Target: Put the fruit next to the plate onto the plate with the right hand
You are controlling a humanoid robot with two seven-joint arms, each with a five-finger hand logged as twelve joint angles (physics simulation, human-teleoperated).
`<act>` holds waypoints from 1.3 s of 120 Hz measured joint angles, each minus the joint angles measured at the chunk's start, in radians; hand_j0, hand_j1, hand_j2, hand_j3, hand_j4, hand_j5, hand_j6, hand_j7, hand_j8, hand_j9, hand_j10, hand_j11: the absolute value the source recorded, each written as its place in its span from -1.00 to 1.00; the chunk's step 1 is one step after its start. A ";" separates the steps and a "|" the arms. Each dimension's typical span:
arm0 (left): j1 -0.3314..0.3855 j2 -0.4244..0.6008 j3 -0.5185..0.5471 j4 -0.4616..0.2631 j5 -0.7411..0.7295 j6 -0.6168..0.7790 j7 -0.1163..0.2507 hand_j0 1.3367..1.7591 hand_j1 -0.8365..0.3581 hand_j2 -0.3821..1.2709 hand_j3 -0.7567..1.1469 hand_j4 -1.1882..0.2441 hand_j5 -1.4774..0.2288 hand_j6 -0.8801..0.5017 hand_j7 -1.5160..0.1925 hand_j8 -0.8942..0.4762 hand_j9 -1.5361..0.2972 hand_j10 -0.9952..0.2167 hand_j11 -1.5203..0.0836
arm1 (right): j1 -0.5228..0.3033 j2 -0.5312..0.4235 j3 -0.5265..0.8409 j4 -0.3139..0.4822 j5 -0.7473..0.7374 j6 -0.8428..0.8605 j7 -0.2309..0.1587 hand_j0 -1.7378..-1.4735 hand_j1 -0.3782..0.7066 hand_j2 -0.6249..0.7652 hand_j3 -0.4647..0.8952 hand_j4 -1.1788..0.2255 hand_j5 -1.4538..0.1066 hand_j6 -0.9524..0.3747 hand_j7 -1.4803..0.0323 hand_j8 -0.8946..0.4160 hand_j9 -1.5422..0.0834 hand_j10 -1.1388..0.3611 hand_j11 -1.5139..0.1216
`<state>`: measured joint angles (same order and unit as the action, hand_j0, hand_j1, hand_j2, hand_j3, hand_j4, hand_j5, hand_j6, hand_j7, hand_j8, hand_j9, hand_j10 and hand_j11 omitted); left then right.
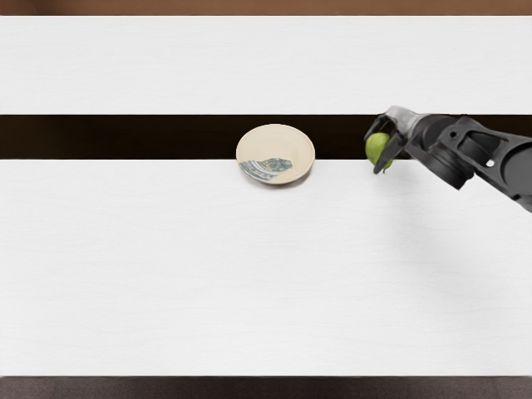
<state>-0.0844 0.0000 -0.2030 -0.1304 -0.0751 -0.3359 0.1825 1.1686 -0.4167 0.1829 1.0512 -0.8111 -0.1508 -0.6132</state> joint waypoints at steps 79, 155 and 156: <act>0.003 0.000 0.001 0.005 0.006 0.000 0.000 0.52 0.96 -0.53 -0.20 0.64 0.71 0.25 0.75 0.28 0.66 0.62 0.87 | 0.044 0.136 0.169 0.061 0.070 0.003 0.000 -0.31 0.19 0.42 -0.32 -0.11 -0.63 -0.06 -0.54 -0.20 -0.51 -0.37 -0.53; 0.003 0.000 0.002 0.005 0.007 0.000 0.000 0.52 0.96 -0.53 -0.20 0.64 0.71 0.25 0.75 0.28 0.66 0.62 0.87 | 0.096 0.344 0.173 -0.236 0.063 0.041 0.000 -0.30 0.16 0.40 -0.32 -0.15 -0.60 -0.08 -0.54 -0.23 -0.51 -0.39 -0.52; 0.003 0.000 0.002 0.005 0.007 0.000 0.000 0.52 0.96 -0.53 -0.20 0.64 0.71 0.25 0.75 0.28 0.66 0.62 0.87 | 0.096 0.345 0.173 -0.237 0.063 0.042 0.000 -0.30 0.16 0.40 -0.32 -0.15 -0.60 -0.08 -0.54 -0.23 -0.51 -0.39 -0.52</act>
<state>-0.0813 0.0000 -0.2010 -0.1258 -0.0676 -0.3359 0.1826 1.2644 -0.0714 0.3561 0.8138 -0.7479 -0.1093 -0.6132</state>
